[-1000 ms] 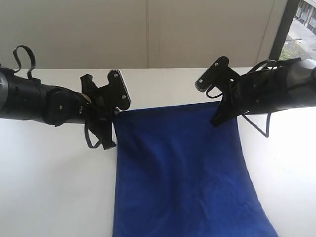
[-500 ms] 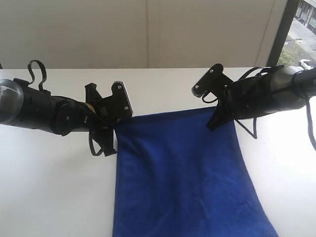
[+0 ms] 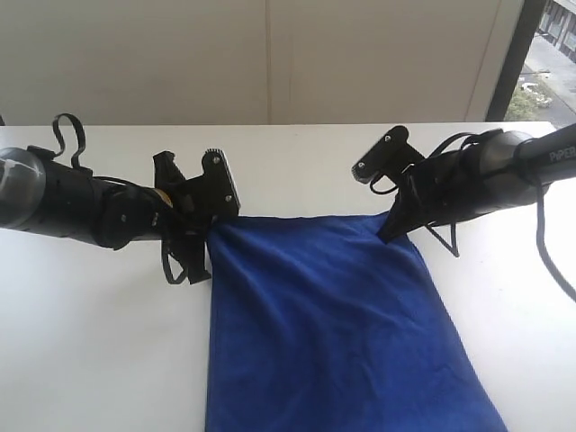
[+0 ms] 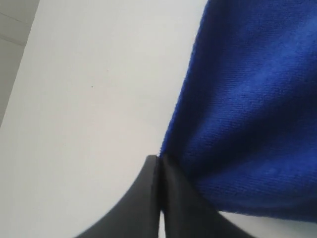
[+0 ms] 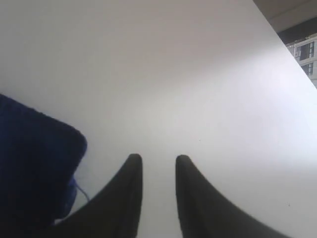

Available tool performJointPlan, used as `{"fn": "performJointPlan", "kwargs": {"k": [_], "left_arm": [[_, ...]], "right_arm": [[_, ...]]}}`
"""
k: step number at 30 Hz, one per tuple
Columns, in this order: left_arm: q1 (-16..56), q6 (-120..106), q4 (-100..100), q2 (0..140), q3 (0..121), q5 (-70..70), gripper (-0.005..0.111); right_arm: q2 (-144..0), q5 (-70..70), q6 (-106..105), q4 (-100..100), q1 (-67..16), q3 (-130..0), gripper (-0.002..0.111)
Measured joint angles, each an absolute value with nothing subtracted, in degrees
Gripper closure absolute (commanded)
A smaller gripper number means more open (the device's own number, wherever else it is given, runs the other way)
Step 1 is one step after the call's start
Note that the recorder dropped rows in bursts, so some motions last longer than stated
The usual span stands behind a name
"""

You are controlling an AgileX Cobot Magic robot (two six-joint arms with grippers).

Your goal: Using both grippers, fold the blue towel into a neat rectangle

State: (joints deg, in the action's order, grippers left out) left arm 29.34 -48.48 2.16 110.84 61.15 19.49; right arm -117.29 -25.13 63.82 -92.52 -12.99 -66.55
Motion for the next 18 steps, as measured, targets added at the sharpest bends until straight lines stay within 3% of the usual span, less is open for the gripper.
{"fn": "performJointPlan", "kwargs": {"k": [10,13,18], "left_arm": [[29.34,-49.73,2.28,110.84,61.15,19.49,0.047],[29.34,-50.06,2.28,110.84,61.15,20.29,0.040],[29.34,-54.72,5.71,110.34,61.15,22.05,0.038]], "right_arm": [[-117.65,-30.38,65.00,-92.62,-12.99,-66.68,0.070],[-117.12,-28.71,65.50,-92.38,-12.99,-66.68,0.070],[-113.18,-22.93,65.86,-92.38,-12.99,-66.68,0.070]]}}
